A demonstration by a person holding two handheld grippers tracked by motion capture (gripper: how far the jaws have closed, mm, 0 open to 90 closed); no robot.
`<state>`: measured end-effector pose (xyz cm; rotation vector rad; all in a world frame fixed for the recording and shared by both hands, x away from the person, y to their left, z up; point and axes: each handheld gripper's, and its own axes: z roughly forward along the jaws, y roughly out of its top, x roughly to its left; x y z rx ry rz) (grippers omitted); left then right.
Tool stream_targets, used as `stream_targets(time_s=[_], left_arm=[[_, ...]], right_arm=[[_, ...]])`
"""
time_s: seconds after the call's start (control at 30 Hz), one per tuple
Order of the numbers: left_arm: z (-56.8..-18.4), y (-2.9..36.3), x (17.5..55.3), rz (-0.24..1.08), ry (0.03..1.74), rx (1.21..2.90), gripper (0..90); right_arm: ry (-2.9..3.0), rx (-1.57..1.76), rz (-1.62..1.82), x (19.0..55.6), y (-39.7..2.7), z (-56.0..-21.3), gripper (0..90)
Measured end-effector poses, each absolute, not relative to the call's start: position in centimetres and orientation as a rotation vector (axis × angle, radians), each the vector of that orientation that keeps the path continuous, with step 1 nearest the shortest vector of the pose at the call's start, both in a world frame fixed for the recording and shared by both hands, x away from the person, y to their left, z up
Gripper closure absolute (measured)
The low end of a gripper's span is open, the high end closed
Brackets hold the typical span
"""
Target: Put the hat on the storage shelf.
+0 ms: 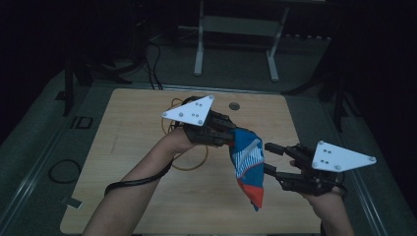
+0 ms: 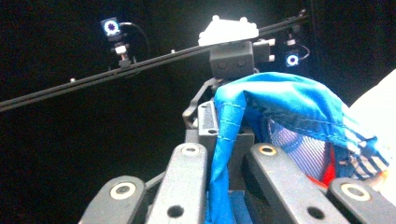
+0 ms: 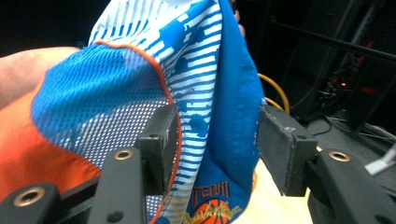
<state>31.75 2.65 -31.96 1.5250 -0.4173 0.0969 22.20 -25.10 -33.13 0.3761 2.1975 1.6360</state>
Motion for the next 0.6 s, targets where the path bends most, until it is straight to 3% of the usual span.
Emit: stream_targets(time_s=[0.13, 0.2, 0.23, 0.27, 0.3, 0.6], left_arm=[[-32.2, 2.6, 31.7, 0.079, -0.424, 1.53, 88.3], [-32.3, 2.7, 31.8, 0.077, -0.414, 1.521, 88.3], [-32.4, 2.9, 31.9, 0.081, -0.408, 1.52, 88.3], [-32.4, 3.0, 32.0, 0.084, -0.404, 1.518, 88.3], [-32.5, 3.1, 32.1, 0.079, -0.402, 1.518, 88.3], [-32.8, 4.3, 32.7, 0.104, -0.334, 1.553, 87.9]], right_arm=[[2.23, 0.372, 1.654, 22.5, -24.5, -33.5, 56.1], [2.244, 0.359, 1.666, 22.7, -24.3, -33.6, 64.5], [2.245, 0.359, 1.669, 22.7, -24.2, -33.6, 70.2], [2.255, 0.352, 1.669, 22.7, -24.2, -33.6, 81.9], [2.256, 0.345, 1.672, 22.7, -24.1, -33.6, 86.5], [2.189, 0.398, 1.619, 22.6, -24.2, -33.2, 90.0]])
